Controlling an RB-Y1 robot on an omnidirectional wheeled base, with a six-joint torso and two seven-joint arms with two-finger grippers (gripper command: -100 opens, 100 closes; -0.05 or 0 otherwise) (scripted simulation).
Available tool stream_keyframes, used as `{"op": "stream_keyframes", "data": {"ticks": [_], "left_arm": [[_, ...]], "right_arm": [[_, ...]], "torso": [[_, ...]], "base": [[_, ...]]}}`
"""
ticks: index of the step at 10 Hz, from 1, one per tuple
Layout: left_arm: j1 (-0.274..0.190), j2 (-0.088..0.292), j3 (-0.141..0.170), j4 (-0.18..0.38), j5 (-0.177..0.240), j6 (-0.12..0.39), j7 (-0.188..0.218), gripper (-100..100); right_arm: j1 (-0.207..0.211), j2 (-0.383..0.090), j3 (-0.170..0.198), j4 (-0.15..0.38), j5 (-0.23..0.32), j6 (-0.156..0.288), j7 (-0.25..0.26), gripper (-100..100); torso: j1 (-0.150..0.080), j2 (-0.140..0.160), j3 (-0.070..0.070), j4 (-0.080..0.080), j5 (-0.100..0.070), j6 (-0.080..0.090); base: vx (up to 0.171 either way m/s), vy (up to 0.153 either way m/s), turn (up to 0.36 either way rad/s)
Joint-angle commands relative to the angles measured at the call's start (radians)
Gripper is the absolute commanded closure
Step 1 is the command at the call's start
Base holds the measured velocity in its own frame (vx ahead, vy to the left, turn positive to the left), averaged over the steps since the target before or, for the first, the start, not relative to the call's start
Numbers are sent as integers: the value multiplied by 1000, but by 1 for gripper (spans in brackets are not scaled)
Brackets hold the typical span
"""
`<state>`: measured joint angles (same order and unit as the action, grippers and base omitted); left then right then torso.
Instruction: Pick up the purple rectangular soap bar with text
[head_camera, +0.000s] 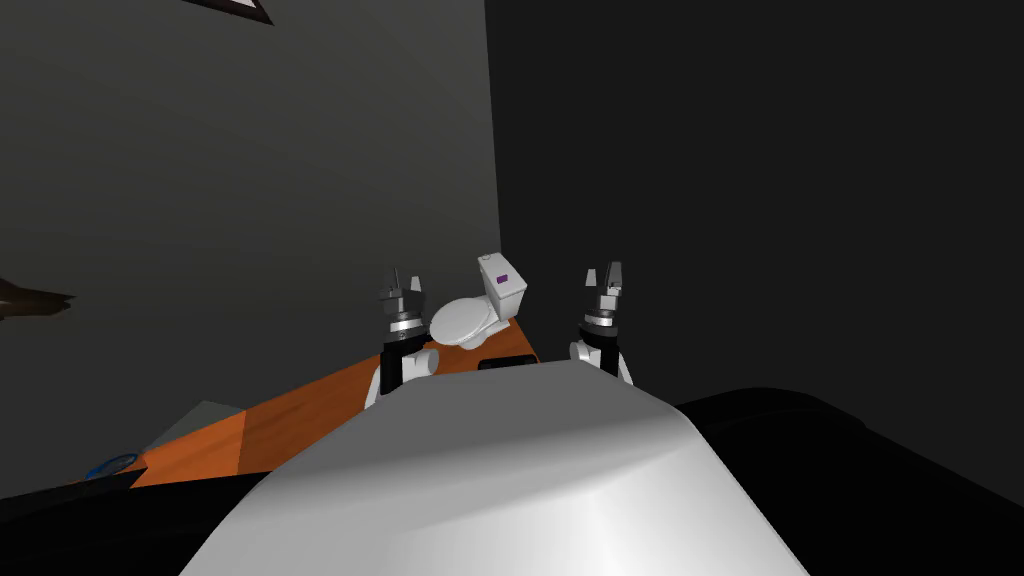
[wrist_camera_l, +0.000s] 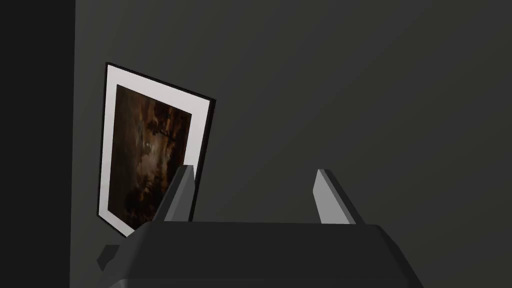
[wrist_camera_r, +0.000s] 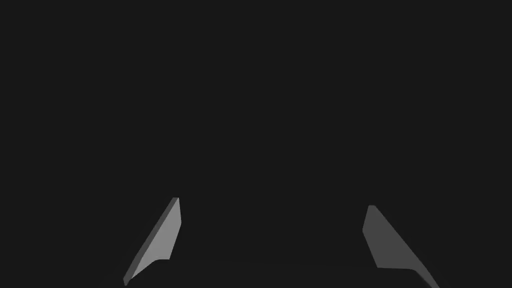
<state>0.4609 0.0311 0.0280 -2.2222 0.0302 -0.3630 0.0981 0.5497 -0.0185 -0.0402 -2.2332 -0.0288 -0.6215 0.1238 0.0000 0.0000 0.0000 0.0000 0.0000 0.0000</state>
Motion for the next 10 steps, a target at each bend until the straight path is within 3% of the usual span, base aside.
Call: {"op": "stream_keyframes", "data": {"ticks": [1,2,4,5,6,7,8,9,10], "left_arm": [[-1,46,-20,11,-17,-1,-50,-100],[-1,46,-20,11,-17,-1,-51,-100],[-3,102,-50,28,-41,-3,-114,-100],[-3,102,-50,28,-41,-3,-125,-100],[-5,137,-69,40,-56,-4,-164,-100],[-5,137,-69,40,-56,-4,-172,-100],[-8,175,-91,53,-73,-6,-212,-100],[-8,175,-91,53,-73,-6,-224,-100],[-11,217,-116,67,-91,-8,-260,-100]], "right_arm": [[0,0,0,0,0,0,0,0],[0,0,0,0,0,0,0,0],[0,0,0,0,0,0,0,0],[0,0,0,0,0,0,0,0],[0,0,0,0,0,0,0,0],[0,0,0,0,0,0,0,0],[0,0,0,0,0,0,0,0],[0,0,0,0,0,0,0,0],[0,0,0,0,0,0,0,0]], "torso": [[0,0,0,0,0,0],[2,-1,0,0,0,1],[3,-1,-1,0,1,0],[4,-2,-1,0,1,0],[4,-1,-1,0,1,0],[3,-1,-1,0,1,0],[3,-1,-1,0,1,0],[4,-2,-1,0,1,0],[3,-1,-1,0,1,0]], "base": [[14,32,-207],[22,52,-114],[22,57,-164],[13,53,-97],[9,40,-197],[10,42,-88],[22,50,-215],[13,52,-104],[10,60,-219]]}}
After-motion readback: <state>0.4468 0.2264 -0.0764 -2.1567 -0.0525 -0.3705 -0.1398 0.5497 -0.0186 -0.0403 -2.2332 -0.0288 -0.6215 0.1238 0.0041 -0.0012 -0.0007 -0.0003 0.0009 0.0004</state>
